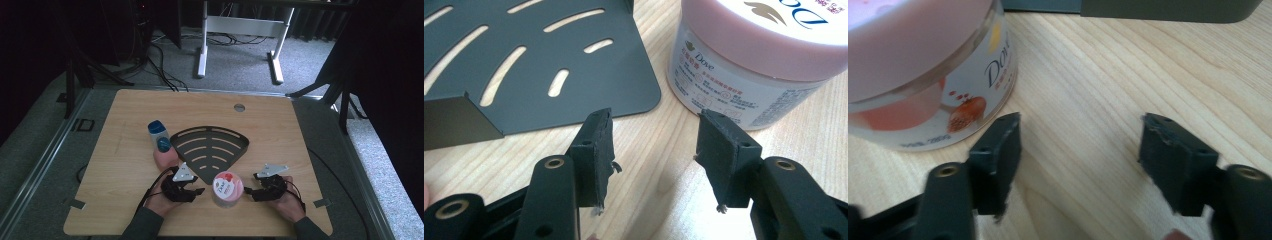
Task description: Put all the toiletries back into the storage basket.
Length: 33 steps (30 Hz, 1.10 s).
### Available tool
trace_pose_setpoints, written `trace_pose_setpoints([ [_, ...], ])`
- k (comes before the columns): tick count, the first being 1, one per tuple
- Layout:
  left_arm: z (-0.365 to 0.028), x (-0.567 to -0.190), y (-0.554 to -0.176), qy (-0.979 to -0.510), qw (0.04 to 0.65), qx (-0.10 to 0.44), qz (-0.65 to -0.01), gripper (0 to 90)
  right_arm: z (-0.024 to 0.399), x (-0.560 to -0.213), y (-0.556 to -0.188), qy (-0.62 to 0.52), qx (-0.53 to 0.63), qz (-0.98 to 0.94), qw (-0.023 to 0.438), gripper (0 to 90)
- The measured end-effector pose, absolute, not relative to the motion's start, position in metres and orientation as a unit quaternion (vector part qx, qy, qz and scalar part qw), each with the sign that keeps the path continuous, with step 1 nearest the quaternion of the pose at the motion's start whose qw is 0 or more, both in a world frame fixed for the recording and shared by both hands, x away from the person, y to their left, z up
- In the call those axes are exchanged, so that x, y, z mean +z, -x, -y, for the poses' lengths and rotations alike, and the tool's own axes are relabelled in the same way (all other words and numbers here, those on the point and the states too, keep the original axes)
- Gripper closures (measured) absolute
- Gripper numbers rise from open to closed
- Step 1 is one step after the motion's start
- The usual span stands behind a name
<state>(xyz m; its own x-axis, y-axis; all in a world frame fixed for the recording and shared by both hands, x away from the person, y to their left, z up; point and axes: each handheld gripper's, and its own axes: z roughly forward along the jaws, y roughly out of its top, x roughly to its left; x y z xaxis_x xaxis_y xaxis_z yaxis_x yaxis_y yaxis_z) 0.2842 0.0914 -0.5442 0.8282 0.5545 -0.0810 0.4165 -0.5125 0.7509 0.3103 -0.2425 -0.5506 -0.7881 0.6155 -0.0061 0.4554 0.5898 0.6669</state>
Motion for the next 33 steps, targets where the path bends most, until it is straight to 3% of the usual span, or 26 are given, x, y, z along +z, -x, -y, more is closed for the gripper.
trace_pose_setpoints([
  [9,-0.089,-0.542,-0.282,-0.867,0.418,0.069,-0.263,42.7,0.244,-0.553,-0.306,-0.27,0.339,-0.895,0.107,22.3],
  [19,-0.081,-0.542,-0.281,-0.873,0.424,0.049,-0.236,39.4,0.245,-0.552,-0.305,-0.238,0.348,-0.901,0.099,28.6],
  [33,-0.074,-0.541,-0.278,-0.877,0.43,0.043,-0.21,37.9,0.238,-0.549,-0.295,-0.176,0.363,-0.912,0.075,28.6],
])
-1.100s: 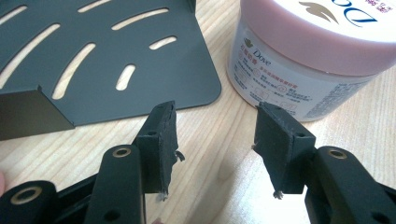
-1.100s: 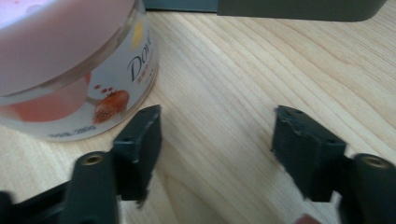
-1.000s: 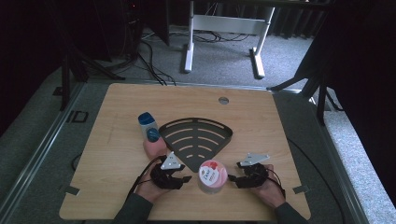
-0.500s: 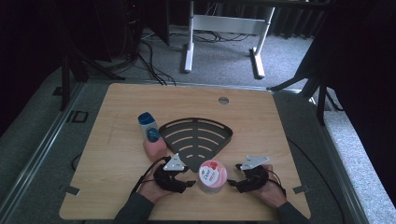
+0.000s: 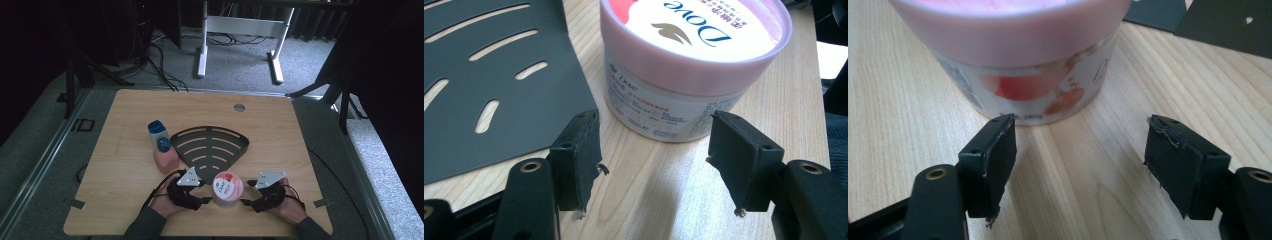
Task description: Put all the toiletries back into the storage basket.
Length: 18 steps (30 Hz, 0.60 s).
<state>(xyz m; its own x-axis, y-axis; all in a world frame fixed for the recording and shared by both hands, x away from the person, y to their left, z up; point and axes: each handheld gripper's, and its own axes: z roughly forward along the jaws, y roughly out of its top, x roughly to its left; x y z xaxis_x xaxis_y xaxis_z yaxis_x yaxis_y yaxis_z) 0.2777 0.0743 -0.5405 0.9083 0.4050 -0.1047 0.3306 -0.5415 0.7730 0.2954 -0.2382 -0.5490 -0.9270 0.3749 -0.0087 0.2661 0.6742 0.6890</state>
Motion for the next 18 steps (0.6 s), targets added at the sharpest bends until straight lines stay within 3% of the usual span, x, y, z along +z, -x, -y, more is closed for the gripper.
trace_pose_setpoints([
  [18,-0.062,-0.541,-0.277,-0.876,0.44,0.043,-0.191,32.9,0.233,-0.54,-0.293,-0.133,0.404,-0.904,0.047,27.2],
])
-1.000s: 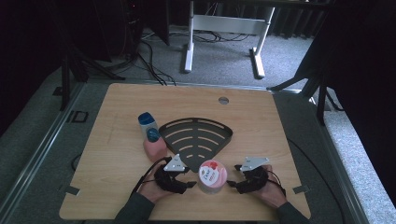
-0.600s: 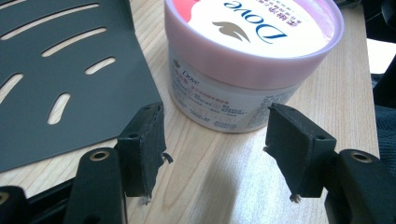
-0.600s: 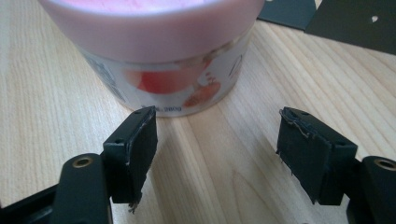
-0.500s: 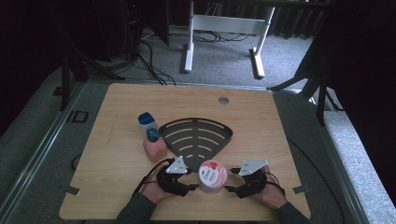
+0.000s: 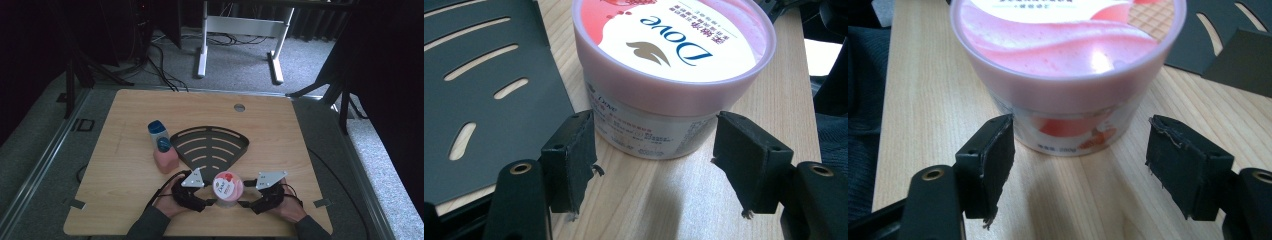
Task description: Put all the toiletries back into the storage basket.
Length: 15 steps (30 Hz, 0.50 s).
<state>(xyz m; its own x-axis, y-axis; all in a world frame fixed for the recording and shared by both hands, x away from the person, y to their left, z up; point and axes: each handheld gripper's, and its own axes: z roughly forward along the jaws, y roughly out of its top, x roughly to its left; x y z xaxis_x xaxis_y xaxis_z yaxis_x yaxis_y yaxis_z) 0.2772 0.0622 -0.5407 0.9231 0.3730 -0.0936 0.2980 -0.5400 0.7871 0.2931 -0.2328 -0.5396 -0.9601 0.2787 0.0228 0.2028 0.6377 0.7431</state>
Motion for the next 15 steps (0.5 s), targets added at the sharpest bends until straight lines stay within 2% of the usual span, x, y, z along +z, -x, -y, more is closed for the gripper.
trace_pose_setpoints([
  [15,-0.053,-0.5385,-0.275,-0.883,0.434,0.061,-0.168,28.7,0.2279,-0.5336,-0.2937,-0.116,0.421,-0.899,0.039,24.6],
])
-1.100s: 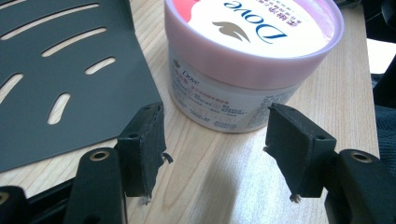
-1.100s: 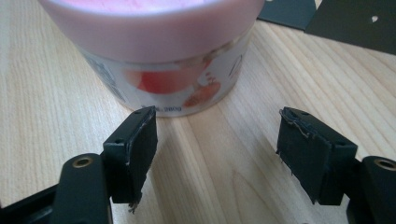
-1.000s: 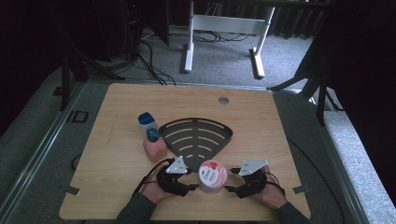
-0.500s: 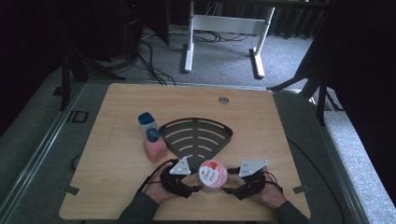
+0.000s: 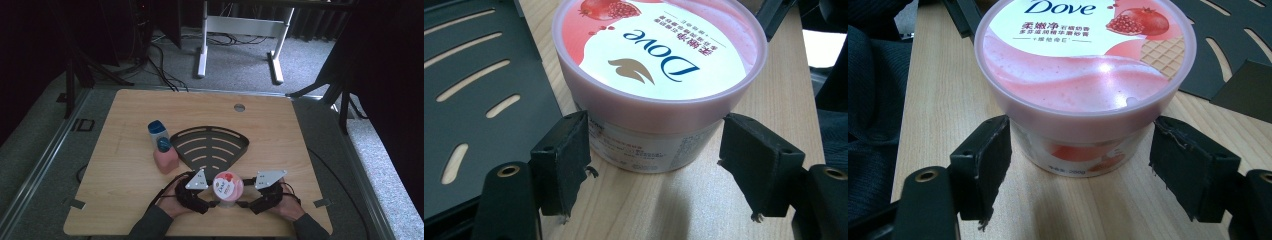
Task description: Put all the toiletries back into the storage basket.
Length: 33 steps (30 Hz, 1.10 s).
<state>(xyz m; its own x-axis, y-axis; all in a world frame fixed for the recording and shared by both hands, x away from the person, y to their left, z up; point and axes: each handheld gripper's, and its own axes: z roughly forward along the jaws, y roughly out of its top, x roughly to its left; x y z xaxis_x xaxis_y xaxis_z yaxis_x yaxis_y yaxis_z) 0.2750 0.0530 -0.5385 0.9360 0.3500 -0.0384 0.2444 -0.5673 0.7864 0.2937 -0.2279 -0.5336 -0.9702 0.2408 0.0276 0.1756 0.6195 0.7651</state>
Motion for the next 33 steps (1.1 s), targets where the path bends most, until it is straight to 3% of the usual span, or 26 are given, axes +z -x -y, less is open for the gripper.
trace_pose_setpoints([
  [9,-0.047,-0.536,-0.273,-0.888,0.423,0.079,-0.162,23.0,0.225,-0.532,-0.292,-0.107,0.414,-0.903,0.052,23.1],
  [33,-0.048,-0.527,-0.271,-0.889,0.419,0.092,-0.163,24.0,0.223,-0.525,-0.292,-0.103,0.415,-0.902,0.059,23.3],
])
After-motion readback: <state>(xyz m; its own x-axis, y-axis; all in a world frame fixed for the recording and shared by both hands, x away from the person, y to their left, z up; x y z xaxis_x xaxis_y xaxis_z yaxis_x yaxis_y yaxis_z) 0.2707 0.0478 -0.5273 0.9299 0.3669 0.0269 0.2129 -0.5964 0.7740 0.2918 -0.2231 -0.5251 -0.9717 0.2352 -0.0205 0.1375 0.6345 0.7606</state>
